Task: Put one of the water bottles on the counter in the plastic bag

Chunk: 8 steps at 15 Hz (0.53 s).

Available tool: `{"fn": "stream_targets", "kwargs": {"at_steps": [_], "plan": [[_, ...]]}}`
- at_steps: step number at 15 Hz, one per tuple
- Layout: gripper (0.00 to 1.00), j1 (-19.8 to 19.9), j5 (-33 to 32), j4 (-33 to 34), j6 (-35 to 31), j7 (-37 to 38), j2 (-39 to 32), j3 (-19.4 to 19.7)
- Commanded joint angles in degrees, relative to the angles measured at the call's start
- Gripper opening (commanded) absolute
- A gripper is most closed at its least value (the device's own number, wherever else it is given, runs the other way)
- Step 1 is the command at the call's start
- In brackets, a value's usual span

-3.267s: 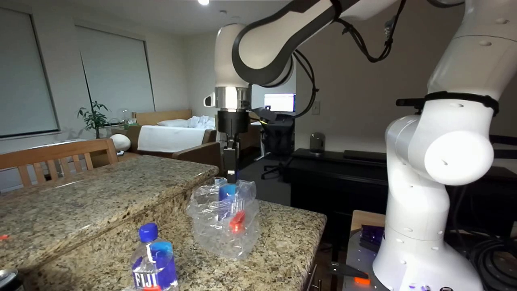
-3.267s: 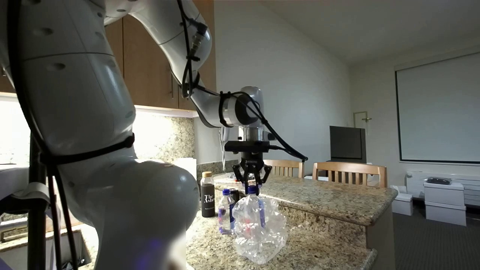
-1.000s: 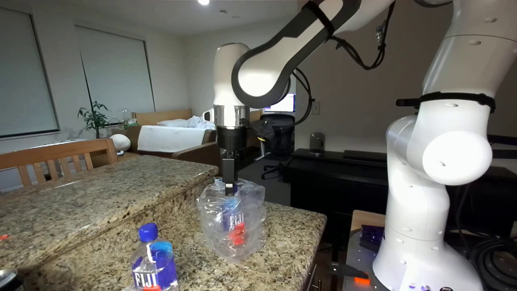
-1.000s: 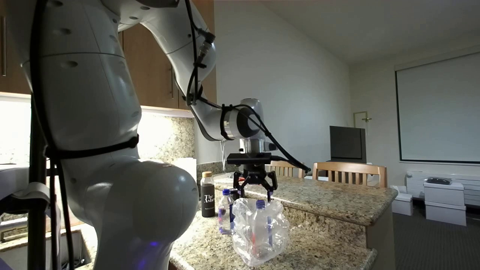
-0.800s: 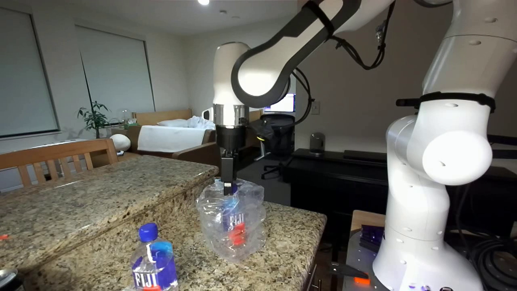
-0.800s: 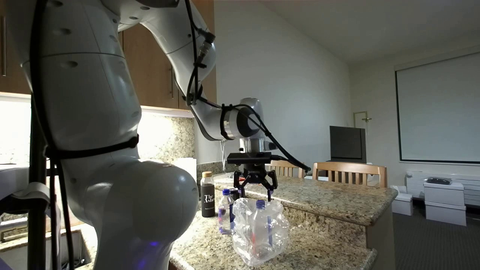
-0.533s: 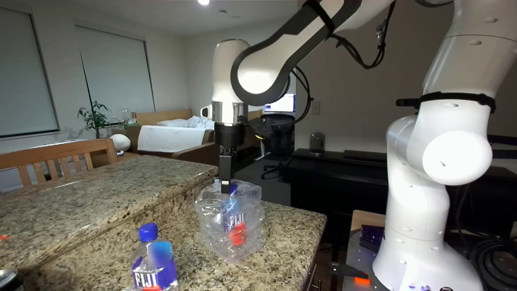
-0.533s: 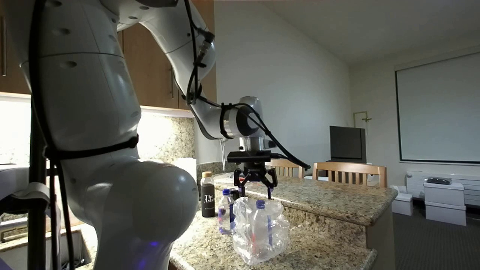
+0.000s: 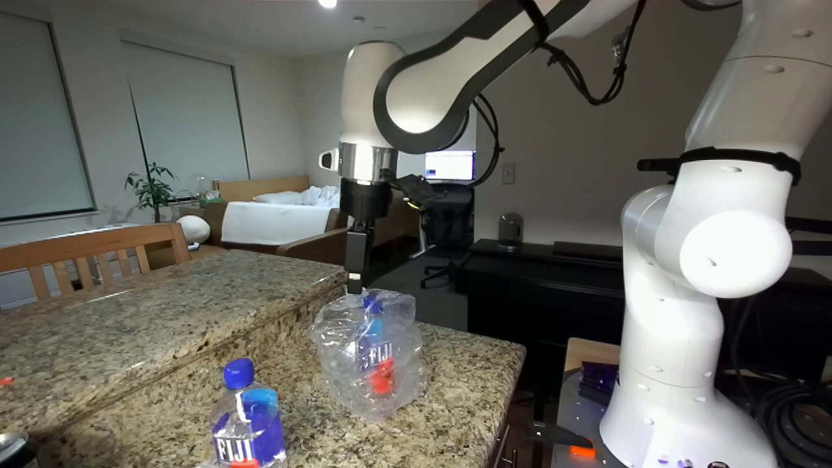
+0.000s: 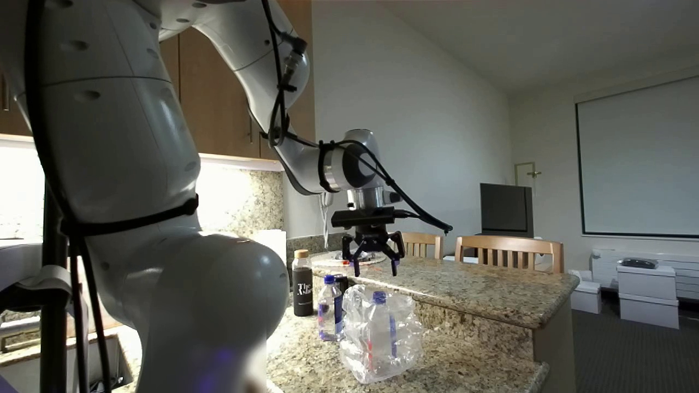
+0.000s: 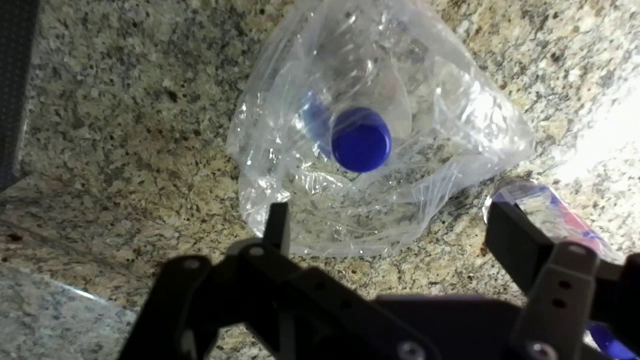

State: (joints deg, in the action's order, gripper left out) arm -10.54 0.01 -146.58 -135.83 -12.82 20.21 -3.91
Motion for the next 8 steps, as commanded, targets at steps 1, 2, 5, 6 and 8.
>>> {"fn": "stream_targets", "kwargs": {"at_steps": [1,2,5,6,8], "plan": [[1.0,1.16,-1.15,-0.66,-0.62,1.38,2.42,-0.33],[1.0,0.37,-0.17,0.22,0.13,0.05,0.78,-0.13],[1.0,0.69,-0.21,0.23,0.13,0.08,1.38,0.0],[1.0,0.69,-0.21,0.22,0.13,0.08,1.39,0.0],[1.0,0.69,-0.21,0.22,0.13,0.08,1.39,0.0]]}}
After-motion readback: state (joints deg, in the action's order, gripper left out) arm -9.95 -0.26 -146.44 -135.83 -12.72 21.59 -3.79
